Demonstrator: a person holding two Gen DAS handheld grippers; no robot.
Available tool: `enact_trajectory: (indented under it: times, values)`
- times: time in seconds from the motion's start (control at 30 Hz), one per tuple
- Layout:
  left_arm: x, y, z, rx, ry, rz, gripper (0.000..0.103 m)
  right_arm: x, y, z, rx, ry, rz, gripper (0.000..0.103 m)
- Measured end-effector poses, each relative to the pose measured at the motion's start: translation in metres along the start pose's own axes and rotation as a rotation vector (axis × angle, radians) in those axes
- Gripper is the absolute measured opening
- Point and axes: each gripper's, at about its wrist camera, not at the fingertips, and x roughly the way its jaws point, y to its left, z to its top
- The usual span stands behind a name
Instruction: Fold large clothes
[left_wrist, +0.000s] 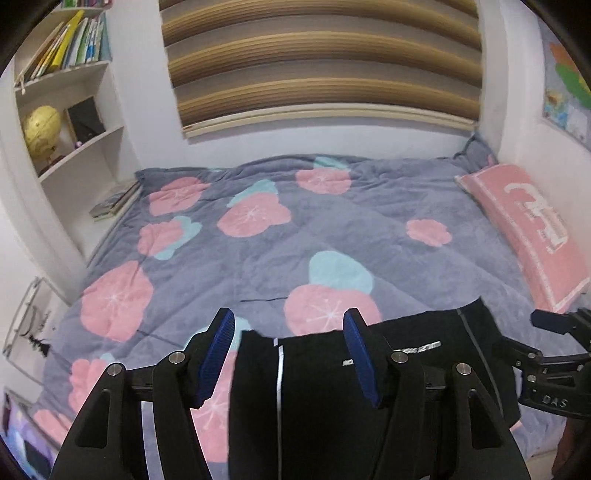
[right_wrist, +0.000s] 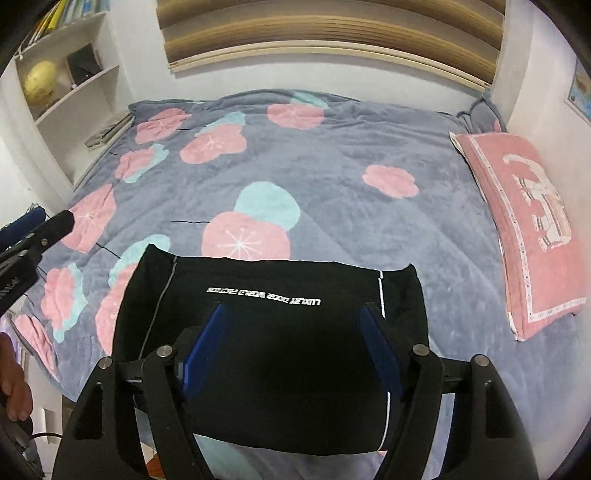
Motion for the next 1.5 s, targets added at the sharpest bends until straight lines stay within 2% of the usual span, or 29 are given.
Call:
enact_trajectory:
  times: [0.07,0.27,0.4,0.5,0.6,0.67,0.7,0.8,1.0,1.17,1.37,1.5]
  values:
    - [-0.001,-0.001,0.0,0.006,0.005,0.024,0.064,-0.001,0.003,0.0,-0.007,-0.001,0.003,0.077]
    - [-0.006,0.002,0.002,-0.005,-0.013,-0.01,0.064,0.0,0.007,-0.001,-0.01,0.006,0.012,0.077]
    - [-0.017,0.001,0.026,0.109,-0.082,0.021,0.064,-0.001,0.006,0.001,-0.028,0.006,0.002,0.077]
    - [-0.034,0.003,0.051,0.151,-0.145,0.008,0.064,-0.007,0.006,0.015,-0.076,-0.009,-0.01,0.077]
    - [-0.044,-0.003,0.068,0.204,-0.162,0.001,0.069,-0.027,0.006,0.032,-0.111,-0.068,-0.039,0.077]
    - [-0.048,-0.01,0.07,0.216,-0.173,0.012,0.07,-0.038,0.007,0.037,-0.106,-0.101,-0.058,0.083]
    - [-0.049,-0.014,0.068,0.208,-0.166,0.009,0.07,-0.04,0.006,0.037,-0.098,-0.103,-0.068,0.084]
    - [-0.047,-0.022,0.057,0.194,-0.123,-0.066,0.07,-0.041,0.004,0.036,-0.059,-0.087,-0.064,0.084]
    - [-0.038,-0.03,0.036,0.175,-0.031,-0.126,0.07,-0.03,0.002,0.025,-0.038,-0.025,-0.067,0.084]
    - [-0.032,-0.03,0.023,0.163,-0.018,-0.076,0.07,-0.019,0.001,0.018,-0.006,0.009,-0.05,0.084]
    - [-0.019,-0.028,0.011,0.144,0.042,-0.095,0.07,-0.01,0.002,0.015,-0.005,0.03,-0.051,0.084]
    - [-0.014,-0.025,0.007,0.143,0.051,-0.085,0.07,-0.007,0.001,0.015,-0.002,0.037,-0.045,0.084]
